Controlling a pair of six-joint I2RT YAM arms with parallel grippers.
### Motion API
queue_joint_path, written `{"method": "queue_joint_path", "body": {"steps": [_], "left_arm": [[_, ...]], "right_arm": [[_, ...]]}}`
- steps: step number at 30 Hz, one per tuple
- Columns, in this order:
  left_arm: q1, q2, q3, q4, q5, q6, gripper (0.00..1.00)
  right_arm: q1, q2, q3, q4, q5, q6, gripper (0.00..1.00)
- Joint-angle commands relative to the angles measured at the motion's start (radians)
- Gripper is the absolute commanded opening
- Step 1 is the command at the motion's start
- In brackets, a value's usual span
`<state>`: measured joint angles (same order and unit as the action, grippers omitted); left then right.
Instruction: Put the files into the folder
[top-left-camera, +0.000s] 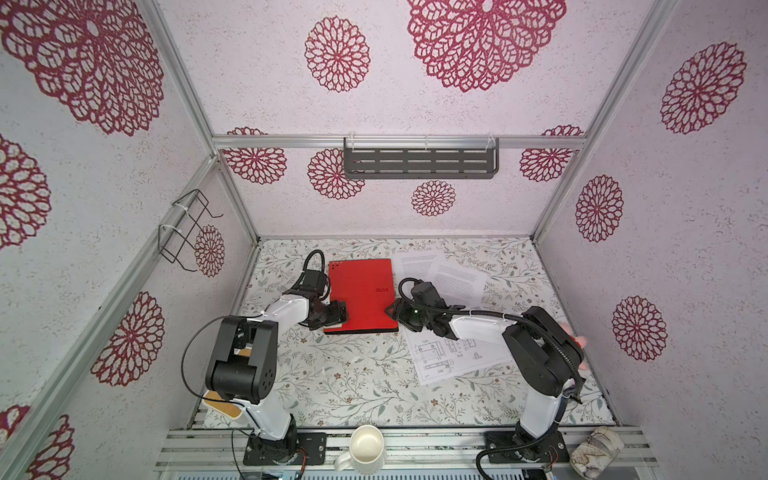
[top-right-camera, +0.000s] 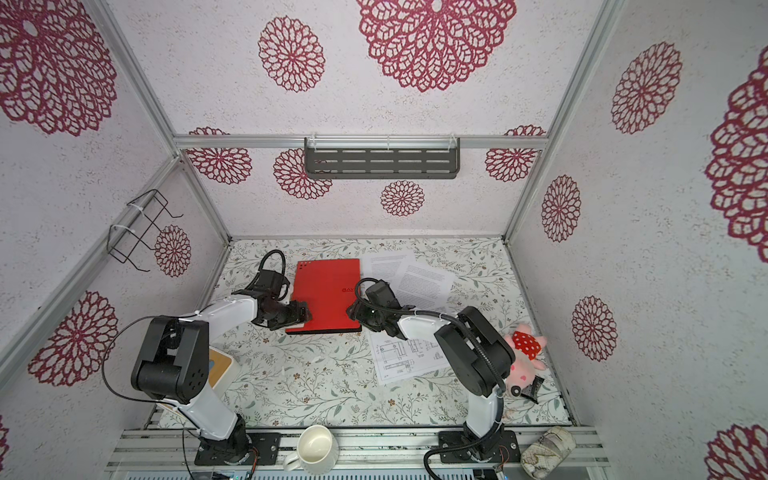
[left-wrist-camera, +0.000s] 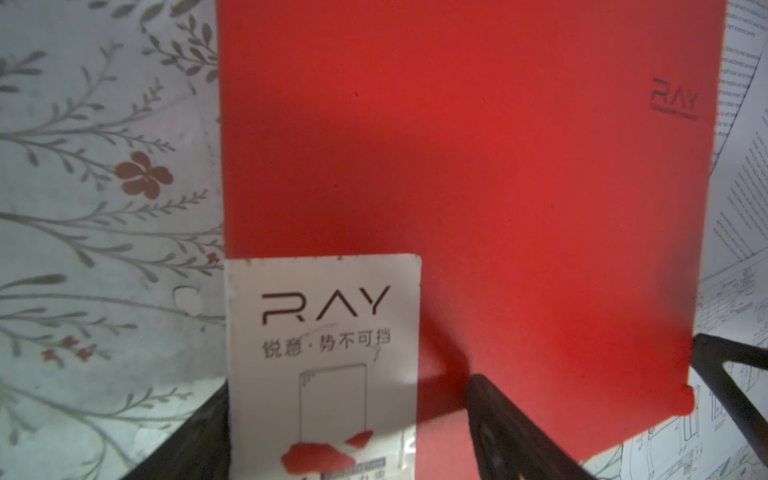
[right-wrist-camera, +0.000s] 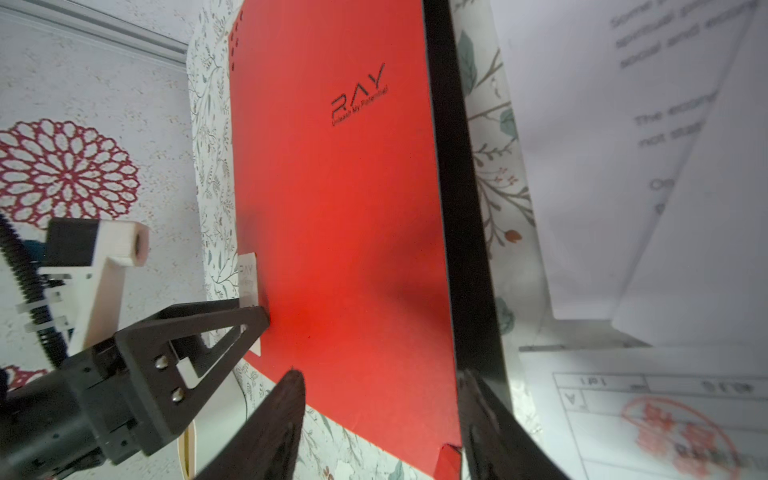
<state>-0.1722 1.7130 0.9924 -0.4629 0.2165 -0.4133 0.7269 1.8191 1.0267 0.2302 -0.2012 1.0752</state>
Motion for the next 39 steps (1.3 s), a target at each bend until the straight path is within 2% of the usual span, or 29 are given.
{"method": "queue_joint_path", "body": {"steps": [1, 10, 16, 27, 39], "left_arm": [[-0.036, -0.040, -0.011, 0.048, 0.082, -0.003, 0.85], [-0.038, -0.084, -0.061, 0.119, 0.111, 0.008, 0.86], [-0.038, -0.108, -0.107, 0.192, 0.148, 0.018, 0.86], [-0.038, -0.108, -0.135, 0.218, 0.140, 0.051, 0.87], [-0.058, -0.127, -0.107, 0.180, 0.081, 0.121, 0.90]], "right_arm": [[0.032, -0.060, -0.004, 0.137, -0.053, 0.041, 0.58], [0.029, -0.071, -0.095, 0.373, -0.092, 0.156, 0.49], [0.028, -0.066, -0.129, 0.500, -0.117, 0.208, 0.48], [0.025, -0.062, -0.167, 0.616, -0.136, 0.291, 0.45], [0.025, -0.071, -0.164, 0.612, -0.140, 0.289, 0.40]]}}
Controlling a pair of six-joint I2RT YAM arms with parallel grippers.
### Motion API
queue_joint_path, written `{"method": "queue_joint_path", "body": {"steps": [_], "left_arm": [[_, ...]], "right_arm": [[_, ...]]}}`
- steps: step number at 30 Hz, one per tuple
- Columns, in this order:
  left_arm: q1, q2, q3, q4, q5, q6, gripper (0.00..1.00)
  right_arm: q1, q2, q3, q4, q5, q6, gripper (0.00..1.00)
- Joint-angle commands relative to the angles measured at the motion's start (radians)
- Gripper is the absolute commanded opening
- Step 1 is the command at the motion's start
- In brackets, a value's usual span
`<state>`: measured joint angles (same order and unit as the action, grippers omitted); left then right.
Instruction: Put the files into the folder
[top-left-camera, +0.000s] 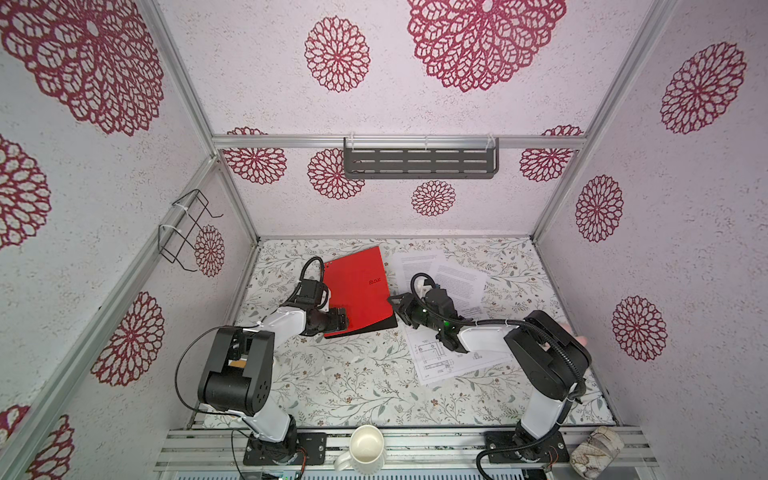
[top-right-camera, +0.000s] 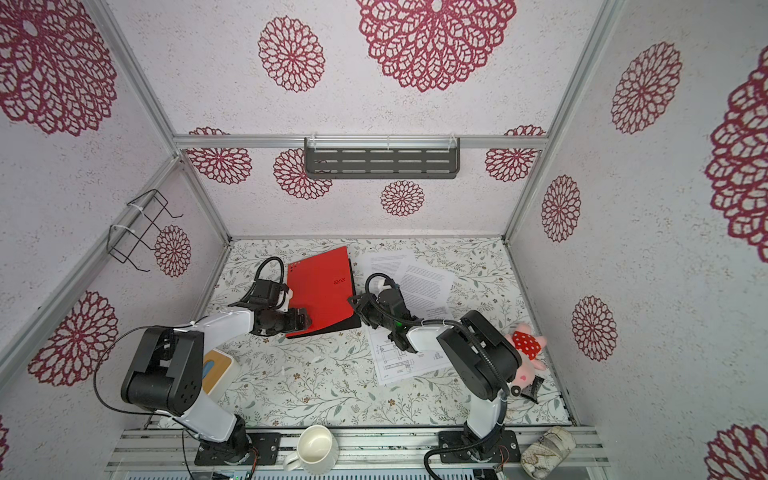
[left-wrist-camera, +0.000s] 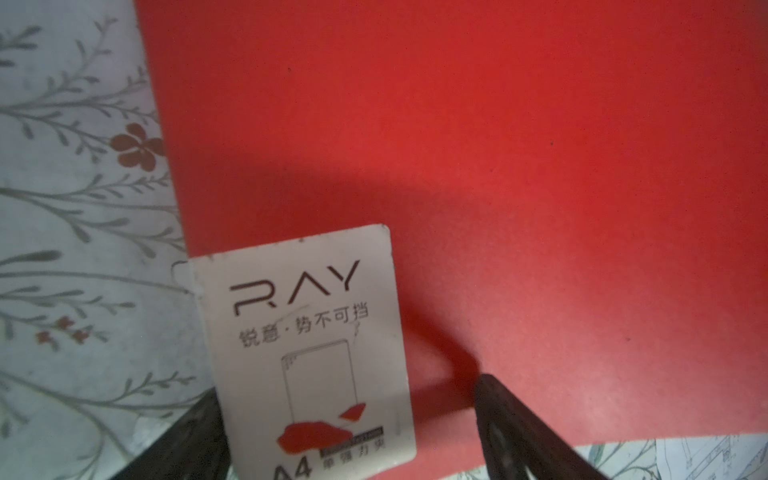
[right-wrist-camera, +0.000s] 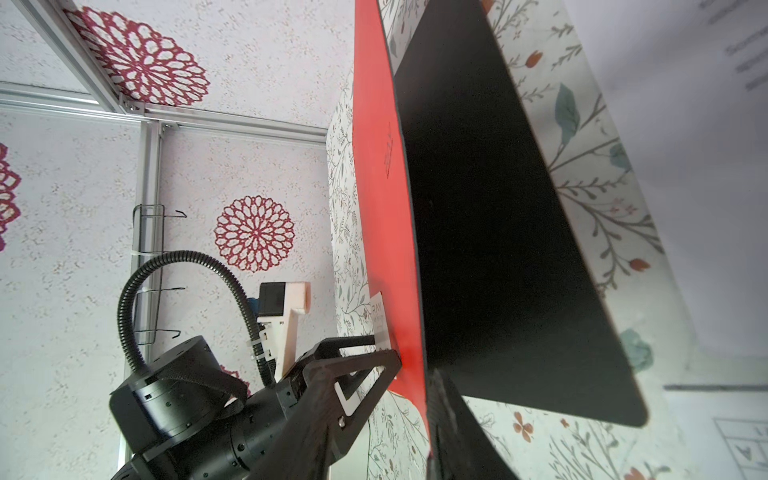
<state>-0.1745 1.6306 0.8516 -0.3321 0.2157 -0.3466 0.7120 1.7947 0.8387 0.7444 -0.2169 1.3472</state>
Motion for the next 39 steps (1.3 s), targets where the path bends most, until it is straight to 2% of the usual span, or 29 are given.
{"method": "queue_joint_path", "body": {"steps": [1, 9, 13, 15, 31, 39], "left_arm": [[-0.055, -0.052, 0.033, 0.053, 0.085, 0.049, 0.90], [-0.054, -0.119, 0.020, 0.079, 0.097, 0.013, 0.93], [-0.054, -0.129, 0.011, 0.084, 0.102, 0.002, 1.00], [-0.054, -0.129, 0.008, 0.085, 0.097, 0.000, 0.98], [-0.053, -0.143, -0.031, 0.064, 0.041, 0.001, 0.98], [-0.053, -0.131, -0.044, 0.107, 0.069, -0.080, 0.98]], "right_arm": [[0.040, -0.047, 0.023, 0.087, -0.122, 0.010, 0.40], [0.040, -0.042, 0.009, 0.064, -0.114, -0.006, 0.40], [0.040, -0.040, 0.003, 0.096, -0.110, 0.002, 0.40], [0.040, -0.041, 0.002, 0.098, -0.107, 0.002, 0.40], [0.038, -0.018, -0.008, 0.201, -0.101, 0.050, 0.38], [0.038, -0.008, -0.011, 0.221, -0.098, 0.060, 0.38]]}}
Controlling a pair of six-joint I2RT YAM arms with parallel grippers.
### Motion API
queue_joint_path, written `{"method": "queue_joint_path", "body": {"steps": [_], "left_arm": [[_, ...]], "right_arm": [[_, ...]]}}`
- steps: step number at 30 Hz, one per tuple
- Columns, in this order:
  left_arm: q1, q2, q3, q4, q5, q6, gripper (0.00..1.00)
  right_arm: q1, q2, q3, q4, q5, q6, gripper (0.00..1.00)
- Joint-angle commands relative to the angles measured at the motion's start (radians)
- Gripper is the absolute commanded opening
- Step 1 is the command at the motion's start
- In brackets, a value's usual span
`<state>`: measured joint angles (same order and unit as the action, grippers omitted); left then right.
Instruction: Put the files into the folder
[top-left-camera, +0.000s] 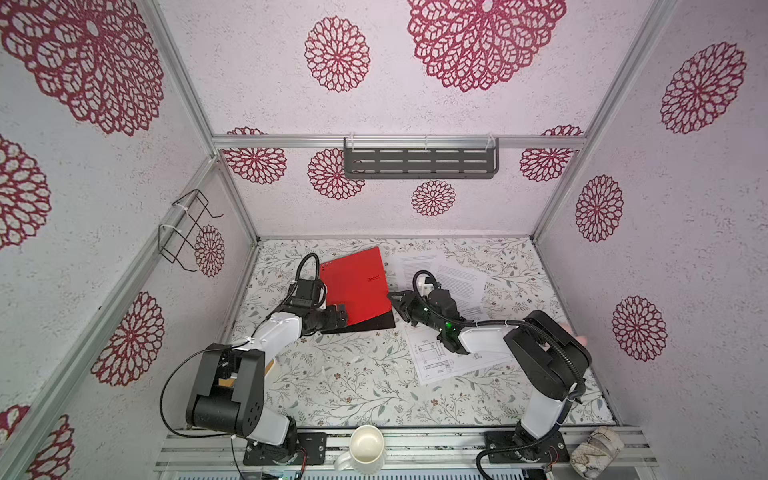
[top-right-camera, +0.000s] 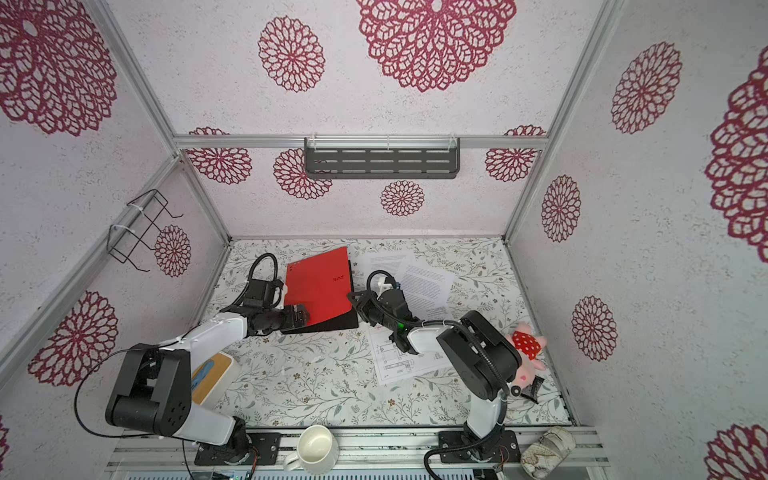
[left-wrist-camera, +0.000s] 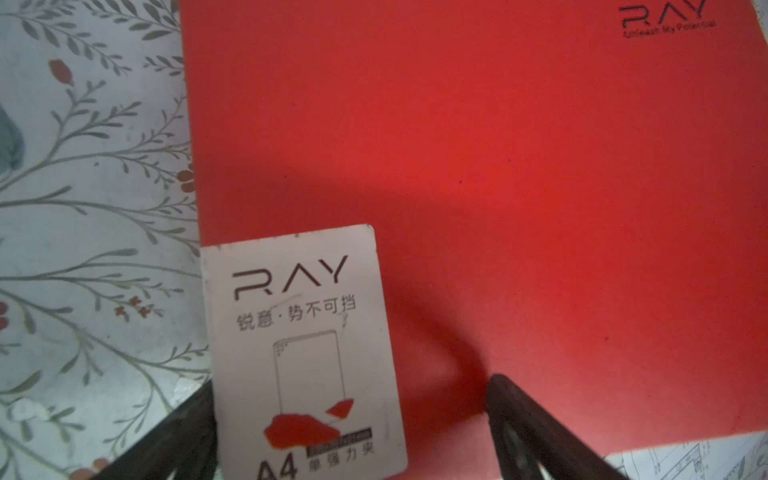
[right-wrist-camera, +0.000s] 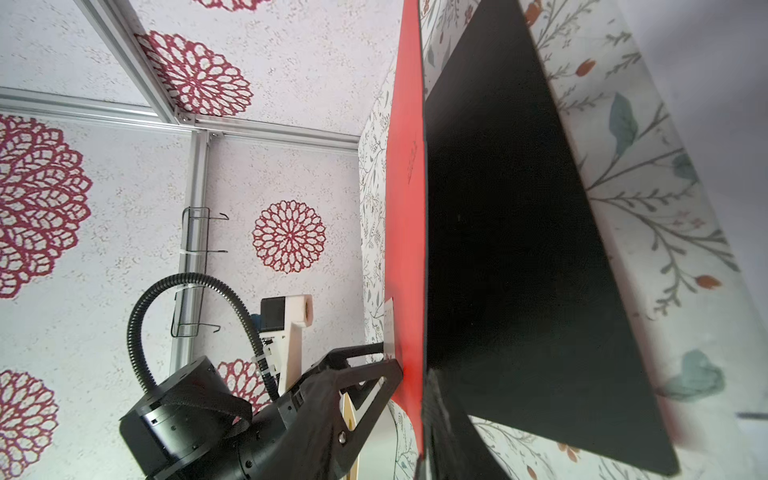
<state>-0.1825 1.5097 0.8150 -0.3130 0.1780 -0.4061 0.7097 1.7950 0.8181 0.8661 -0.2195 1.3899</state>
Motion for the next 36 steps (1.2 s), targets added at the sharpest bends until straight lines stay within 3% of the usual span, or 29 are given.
{"method": "queue_joint_path", "body": {"steps": [1, 8, 21, 31, 36], "left_arm": [[-0.044, -0.015, -0.013, 0.098, 0.106, -0.031, 0.98], [-0.034, -0.055, -0.018, 0.117, 0.105, -0.061, 0.98], [0.016, -0.015, -0.016, 0.103, 0.218, -0.151, 0.98], [0.035, -0.032, -0.009, 0.036, 0.126, -0.202, 0.98], [0.041, -0.007, 0.000, 0.015, 0.130, -0.219, 0.98]], "right_arm": [[0.040, -0.012, 0.010, 0.092, -0.096, 0.013, 0.37], [0.040, -0.017, 0.001, 0.060, -0.095, 0.005, 0.37], [0.040, -0.008, -0.006, 0.069, -0.094, 0.010, 0.36], [0.040, -0.006, -0.013, 0.079, -0.090, 0.012, 0.36], [0.040, 0.003, -0.012, 0.094, -0.092, 0.018, 0.36]]}}
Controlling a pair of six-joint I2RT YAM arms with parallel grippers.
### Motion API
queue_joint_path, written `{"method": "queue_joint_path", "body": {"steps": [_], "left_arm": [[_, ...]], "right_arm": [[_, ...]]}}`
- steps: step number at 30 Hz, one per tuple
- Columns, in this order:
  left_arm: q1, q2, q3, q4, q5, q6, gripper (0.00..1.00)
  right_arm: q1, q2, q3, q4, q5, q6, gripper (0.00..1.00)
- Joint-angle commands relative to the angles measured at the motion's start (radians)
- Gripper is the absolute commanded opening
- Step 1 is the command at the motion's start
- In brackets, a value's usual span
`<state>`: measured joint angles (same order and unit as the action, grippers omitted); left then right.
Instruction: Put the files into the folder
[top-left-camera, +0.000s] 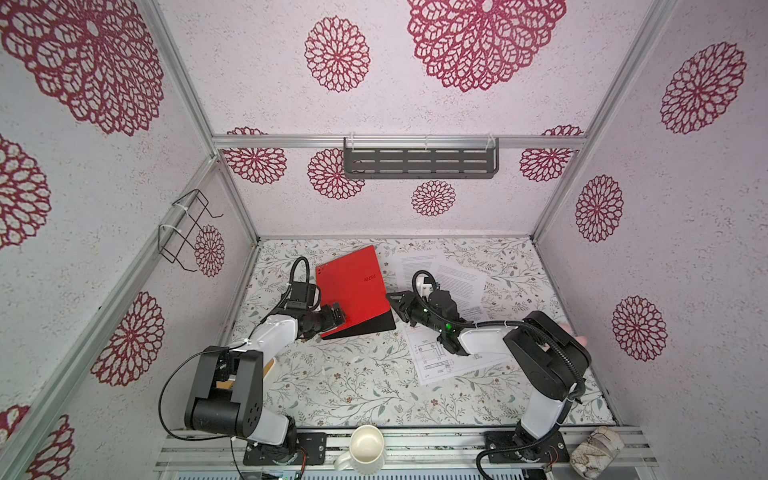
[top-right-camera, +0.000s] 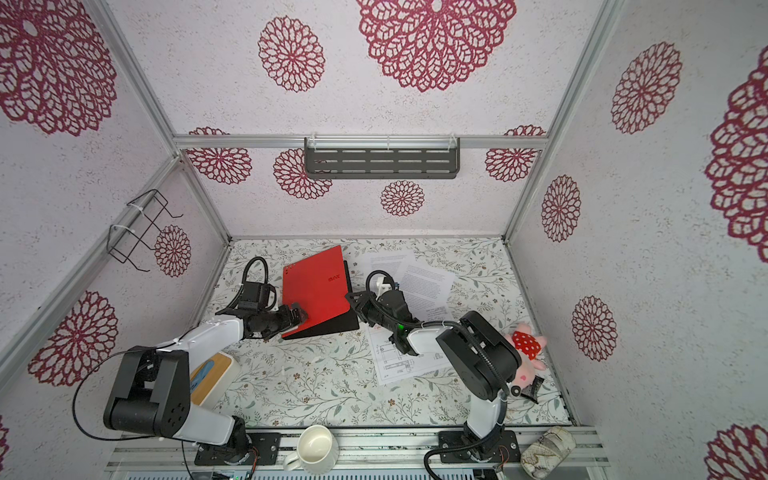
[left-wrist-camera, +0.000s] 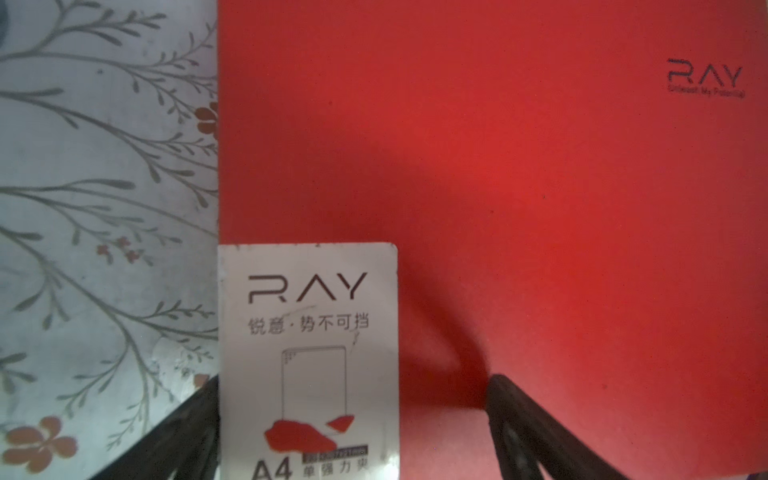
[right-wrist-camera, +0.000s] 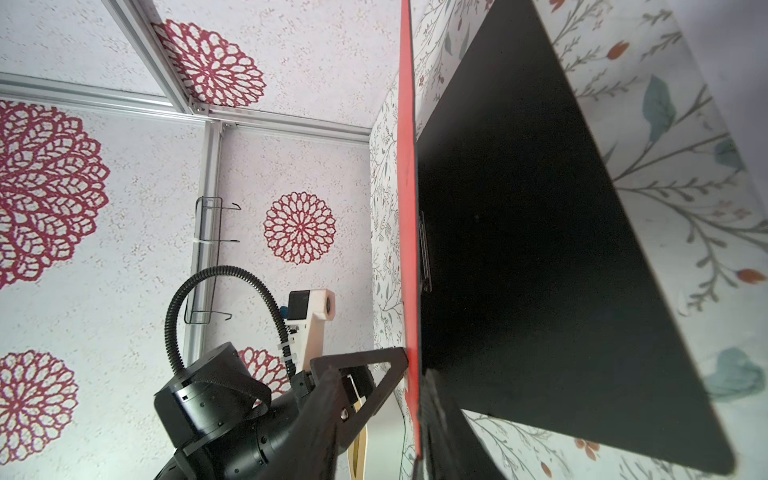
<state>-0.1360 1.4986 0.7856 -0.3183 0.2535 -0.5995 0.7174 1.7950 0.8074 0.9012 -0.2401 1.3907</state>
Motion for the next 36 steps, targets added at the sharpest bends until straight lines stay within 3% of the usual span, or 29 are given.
{"method": "queue_joint_path", "body": {"steps": [1, 9, 21, 29, 36], "left_arm": [[-0.006, 0.004, 0.028, 0.022, 0.053, -0.033, 0.98], [0.026, -0.076, -0.040, 0.121, 0.051, -0.083, 0.98], [0.083, -0.062, -0.114, 0.279, 0.215, -0.141, 0.98], [0.104, -0.049, -0.066, 0.112, 0.109, -0.109, 0.98], [0.111, 0.000, -0.045, 0.062, 0.090, -0.105, 0.98]], "right_arm": [[0.033, 0.004, -0.001, 0.063, -0.071, 0.020, 0.36], [0.033, 0.004, -0.006, 0.062, -0.070, 0.022, 0.35], [0.031, 0.009, -0.011, 0.073, -0.065, 0.028, 0.35], [0.027, 0.004, -0.017, 0.068, -0.062, 0.024, 0.34], [0.025, 0.010, -0.013, 0.071, -0.067, 0.025, 0.34]]}}
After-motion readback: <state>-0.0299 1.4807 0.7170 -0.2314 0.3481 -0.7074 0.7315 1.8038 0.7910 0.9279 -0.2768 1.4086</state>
